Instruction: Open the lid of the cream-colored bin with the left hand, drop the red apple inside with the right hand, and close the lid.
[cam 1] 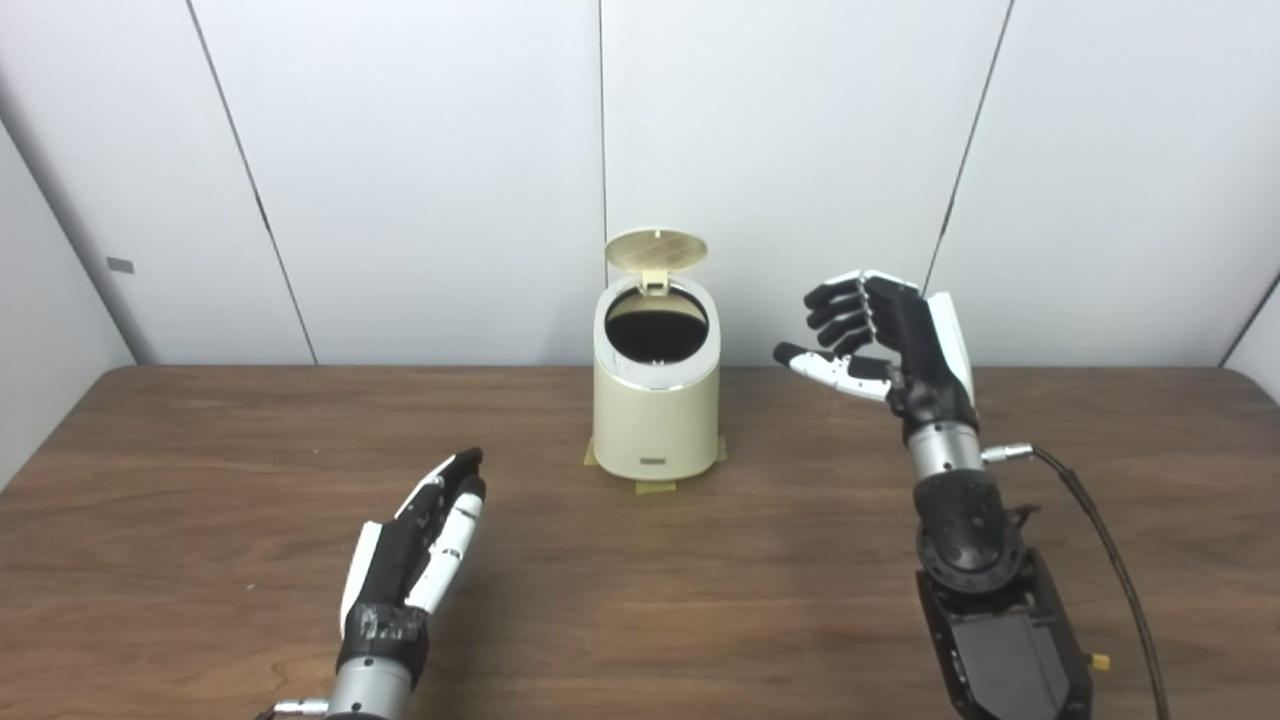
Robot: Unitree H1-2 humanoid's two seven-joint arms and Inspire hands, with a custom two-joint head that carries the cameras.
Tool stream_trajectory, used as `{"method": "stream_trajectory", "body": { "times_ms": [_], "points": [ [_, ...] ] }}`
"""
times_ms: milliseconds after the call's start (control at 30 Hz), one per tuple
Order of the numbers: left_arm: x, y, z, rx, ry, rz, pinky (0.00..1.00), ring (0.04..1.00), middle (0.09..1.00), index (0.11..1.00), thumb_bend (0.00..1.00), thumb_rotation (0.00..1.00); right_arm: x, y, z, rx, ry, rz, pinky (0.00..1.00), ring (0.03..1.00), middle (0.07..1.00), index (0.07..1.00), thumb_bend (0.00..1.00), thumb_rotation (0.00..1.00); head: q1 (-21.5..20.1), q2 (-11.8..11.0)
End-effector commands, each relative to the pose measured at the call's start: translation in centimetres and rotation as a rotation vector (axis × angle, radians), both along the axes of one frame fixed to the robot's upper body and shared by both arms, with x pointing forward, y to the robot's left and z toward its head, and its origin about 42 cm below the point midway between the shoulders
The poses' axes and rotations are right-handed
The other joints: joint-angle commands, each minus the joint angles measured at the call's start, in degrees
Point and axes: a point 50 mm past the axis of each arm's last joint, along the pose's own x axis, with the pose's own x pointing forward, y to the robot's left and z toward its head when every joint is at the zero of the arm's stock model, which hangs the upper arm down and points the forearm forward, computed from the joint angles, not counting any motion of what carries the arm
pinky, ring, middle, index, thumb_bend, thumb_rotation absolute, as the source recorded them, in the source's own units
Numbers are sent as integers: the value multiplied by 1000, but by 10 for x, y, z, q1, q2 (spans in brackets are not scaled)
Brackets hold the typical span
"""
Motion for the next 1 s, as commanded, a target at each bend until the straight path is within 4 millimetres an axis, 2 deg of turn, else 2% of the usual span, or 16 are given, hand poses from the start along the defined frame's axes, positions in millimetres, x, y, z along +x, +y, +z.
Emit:
{"method": "stream_trajectory", "body": {
  "times_ms": [0,33,100,200,233,367,433,500,533,700,833,967],
  "points": [
    [7,-1,15,-15,-82,-18,896,908,908,878,435,702,-5,-2,16,112,-30,76,614,639,643,602,552,331,0,1],
    [7,0,15,-28,-81,-20,897,908,908,879,436,703,-10,-7,12,140,-12,104,624,650,657,624,560,381,0,2],
    [6,2,16,-45,-85,-20,900,915,914,895,437,703,-22,-15,5,146,18,130,727,757,765,745,593,706,-3,4],
    [7,5,19,-43,-97,-19,901,918,917,914,431,708,-38,-23,-7,124,56,139,831,845,839,812,603,928,-2,5],
    [8,6,20,-42,-99,-20,900,917,918,919,429,711,-41,-24,-10,123,62,143,869,875,868,841,610,971,-2,5],
    [14,13,31,-1,-97,-26,898,914,920,931,429,729,-56,-26,-25,242,81,182,947,957,949,916,569,999,0,9],
    [21,14,40,44,-111,-38,938,924,924,925,423,740,-64,-24,-32,294,108,196,984,991,986,955,563,1000,0,10],
    [30,16,47,88,-133,-54,950,935,939,931,396,781,-71,-20,-37,318,122,202,996,998,997,980,567,1000,-1,10],
    [36,17,49,92,-148,-65,920,936,945,936,384,771,-74,-18,-40,322,125,203,999,1000,999,992,580,1000,0,10],
    [71,23,65,112,-191,-103,905,948,965,948,416,713,-84,-15,-51,350,134,176,1000,1000,1000,1000,610,1000,0,7],
    [94,24,83,117,-224,-117,923,958,968,955,471,746,-88,-14,-59,365,136,153,1000,1000,995,996,614,1000,1,5],
    [118,21,103,112,-246,-132,922,958,967,966,485,798,-90,-14,-67,374,142,146,1000,1000,999,996,624,1000,5,2]
  ]
}}
